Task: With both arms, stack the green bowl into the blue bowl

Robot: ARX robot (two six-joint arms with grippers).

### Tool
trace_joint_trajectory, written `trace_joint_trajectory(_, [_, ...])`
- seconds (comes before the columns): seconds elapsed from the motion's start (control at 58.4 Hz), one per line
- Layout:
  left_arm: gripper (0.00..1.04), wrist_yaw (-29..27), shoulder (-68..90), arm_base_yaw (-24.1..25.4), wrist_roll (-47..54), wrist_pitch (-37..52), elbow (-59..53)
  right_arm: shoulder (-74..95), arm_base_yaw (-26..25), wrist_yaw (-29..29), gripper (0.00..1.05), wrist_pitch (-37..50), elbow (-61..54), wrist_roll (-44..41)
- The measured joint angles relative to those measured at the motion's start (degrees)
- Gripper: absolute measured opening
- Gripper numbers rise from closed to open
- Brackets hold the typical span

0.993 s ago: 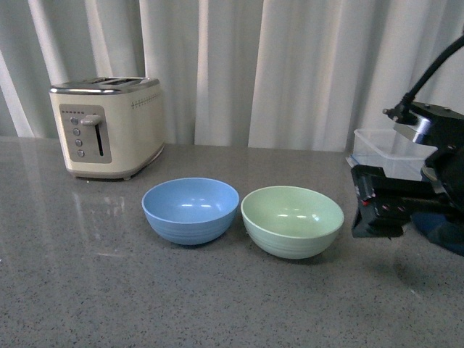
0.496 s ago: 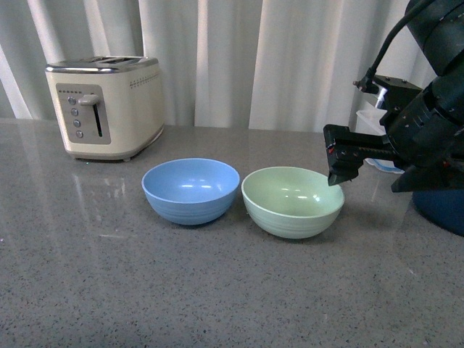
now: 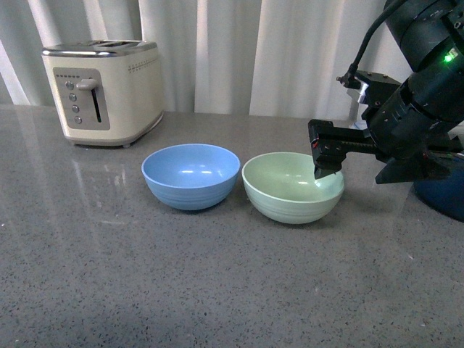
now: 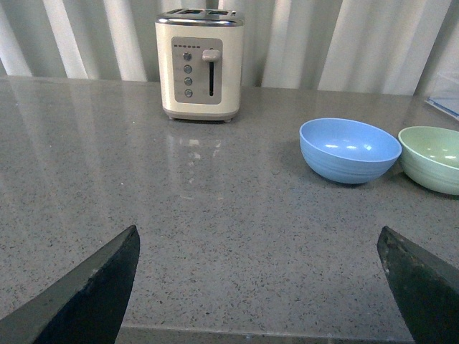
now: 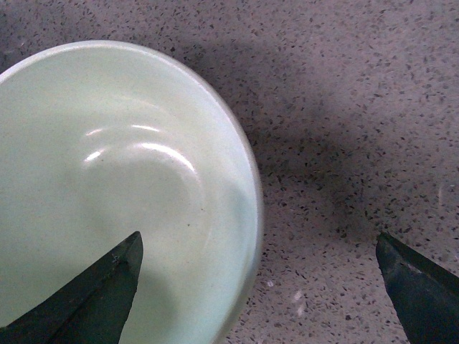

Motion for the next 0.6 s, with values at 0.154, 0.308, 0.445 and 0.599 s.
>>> trace_joint_trajectory(0.154, [0.98, 0.00, 0.00, 0.00, 0.00, 0.00, 0.00, 0.92, 0.52, -0.79, 0.95, 0.59, 0.72, -0.02])
trace_joint_trajectory(0.308, [0.98, -0.02, 0.00, 0.00, 0.00, 0.00, 0.00, 2.51, 1.05, -0.85, 0.95, 0.46, 2.12, -0.59])
trace_joint_trajectory(0.445, [0.98, 0.00, 0.00, 0.00, 0.00, 0.00, 0.00, 4.00, 1.27, -0.50, 0.90, 0.83, 2.27, -0.83])
trace_joint_trajectory(0.599, [0.98, 0.00, 0.00, 0.00, 0.00, 0.00, 0.00, 4.44, 1.31, -0.28, 0.69, 2.14, 2.16, -0.87])
